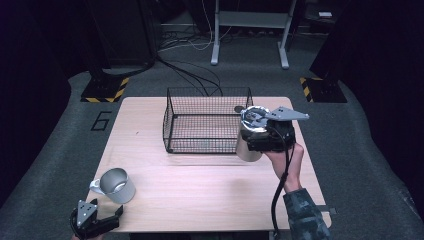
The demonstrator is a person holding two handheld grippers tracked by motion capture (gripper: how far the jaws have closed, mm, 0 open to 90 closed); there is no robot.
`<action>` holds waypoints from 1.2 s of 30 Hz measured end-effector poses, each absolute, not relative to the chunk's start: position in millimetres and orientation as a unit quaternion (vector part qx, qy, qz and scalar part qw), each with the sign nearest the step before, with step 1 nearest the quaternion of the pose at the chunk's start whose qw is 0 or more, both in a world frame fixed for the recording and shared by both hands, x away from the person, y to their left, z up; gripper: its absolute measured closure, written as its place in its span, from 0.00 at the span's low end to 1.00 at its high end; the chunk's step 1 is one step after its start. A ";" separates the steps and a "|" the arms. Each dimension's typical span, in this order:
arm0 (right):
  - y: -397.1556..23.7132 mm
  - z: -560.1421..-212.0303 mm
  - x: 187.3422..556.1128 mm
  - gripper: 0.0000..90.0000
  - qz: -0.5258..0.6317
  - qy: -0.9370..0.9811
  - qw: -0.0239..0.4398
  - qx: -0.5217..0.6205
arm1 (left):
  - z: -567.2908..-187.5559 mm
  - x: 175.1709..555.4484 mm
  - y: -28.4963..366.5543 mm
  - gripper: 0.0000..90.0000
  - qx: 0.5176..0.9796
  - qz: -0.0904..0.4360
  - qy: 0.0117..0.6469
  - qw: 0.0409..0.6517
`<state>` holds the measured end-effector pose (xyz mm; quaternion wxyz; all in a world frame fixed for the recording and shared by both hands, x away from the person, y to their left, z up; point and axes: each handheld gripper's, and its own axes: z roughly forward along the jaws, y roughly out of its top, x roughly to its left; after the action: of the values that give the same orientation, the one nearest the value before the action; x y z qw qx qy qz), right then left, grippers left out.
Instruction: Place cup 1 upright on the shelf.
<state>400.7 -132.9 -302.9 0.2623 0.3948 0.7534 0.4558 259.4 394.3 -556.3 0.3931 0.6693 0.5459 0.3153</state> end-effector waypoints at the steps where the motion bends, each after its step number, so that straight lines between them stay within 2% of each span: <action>1: -132.4 -301.5 401.8 0.04 0.456 0.753 0.264 0.394 | -556.6 259.4 394.2 0.02 0.668 0.316 0.546 0.394; 36: -106.0 -289.4 461.9 0.04 0.446 0.753 0.267 0.402 | -556.2 258.5 394.9 0.02 0.671 0.314 0.545 0.393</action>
<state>461.9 -106.0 -289.4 0.2671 0.4024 0.7534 0.4462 258.5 394.9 -556.2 0.3930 0.6711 0.5447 0.3139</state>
